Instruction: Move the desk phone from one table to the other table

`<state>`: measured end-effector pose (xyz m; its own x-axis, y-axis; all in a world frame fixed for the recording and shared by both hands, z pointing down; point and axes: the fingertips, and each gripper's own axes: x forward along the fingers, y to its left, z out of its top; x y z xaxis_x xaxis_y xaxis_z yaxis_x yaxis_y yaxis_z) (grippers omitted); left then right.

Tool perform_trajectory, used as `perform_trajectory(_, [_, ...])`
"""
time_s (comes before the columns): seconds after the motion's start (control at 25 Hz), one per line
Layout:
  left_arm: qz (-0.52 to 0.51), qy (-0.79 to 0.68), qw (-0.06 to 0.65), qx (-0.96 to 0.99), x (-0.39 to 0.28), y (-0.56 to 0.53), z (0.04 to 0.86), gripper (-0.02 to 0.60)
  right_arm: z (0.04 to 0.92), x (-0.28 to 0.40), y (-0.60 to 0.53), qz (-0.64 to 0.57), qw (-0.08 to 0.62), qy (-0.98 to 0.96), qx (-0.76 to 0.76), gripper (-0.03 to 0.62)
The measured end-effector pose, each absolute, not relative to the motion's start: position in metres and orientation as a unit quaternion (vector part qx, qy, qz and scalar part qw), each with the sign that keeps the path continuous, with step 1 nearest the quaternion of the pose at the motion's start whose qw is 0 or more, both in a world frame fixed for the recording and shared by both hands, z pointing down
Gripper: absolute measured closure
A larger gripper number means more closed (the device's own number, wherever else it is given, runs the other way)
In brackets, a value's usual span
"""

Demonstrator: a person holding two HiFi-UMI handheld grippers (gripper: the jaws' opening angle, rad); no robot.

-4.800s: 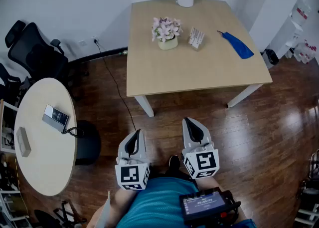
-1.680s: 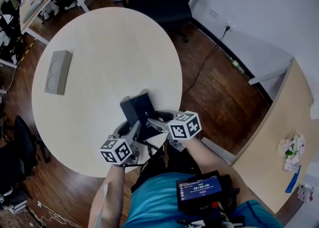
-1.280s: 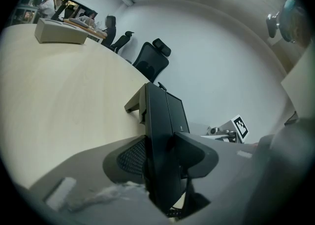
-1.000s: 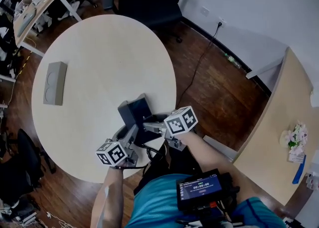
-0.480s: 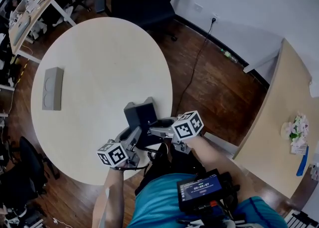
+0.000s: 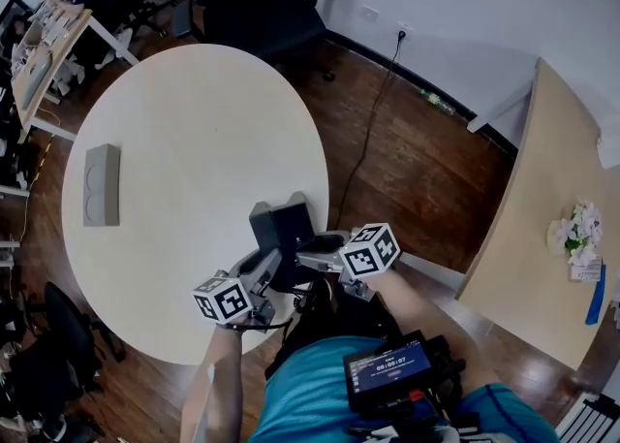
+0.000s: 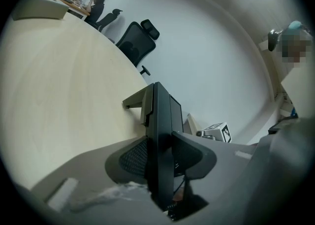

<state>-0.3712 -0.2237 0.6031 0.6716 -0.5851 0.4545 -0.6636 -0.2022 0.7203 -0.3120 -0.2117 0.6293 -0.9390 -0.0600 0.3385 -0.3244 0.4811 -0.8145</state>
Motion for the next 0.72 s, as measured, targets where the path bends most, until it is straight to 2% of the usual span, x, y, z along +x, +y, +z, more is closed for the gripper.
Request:
perform_trajectory(0.12, [0.049,-0.39,0.482,0.783,-0.364,-0.224,0.603,0.422,0.63,-0.309,-0.214,0.501,0.117,-0.848,0.124,0.373])
perform_trajectory(0.4, [0.059,-0.374,0.483,0.79,-0.357,-0.222,0.603,0.416,0.623,-0.299,-0.207,0.559,0.071,-0.819,0.111,0.424])
perform_trajectory(0.64, [0.028,-0.359,0.489,0.794,-0.355,-0.228,0.586,0.416,0.595,-0.292,-0.214,0.598,-0.031,-0.793,0.112,0.444])
perform_trajectory(0.72, [0.021,-0.355,0.488,0.797,-0.353,-0.23,0.58,0.417,0.587,-0.291,-0.216,0.597,-0.043,-0.793,0.114,0.444])
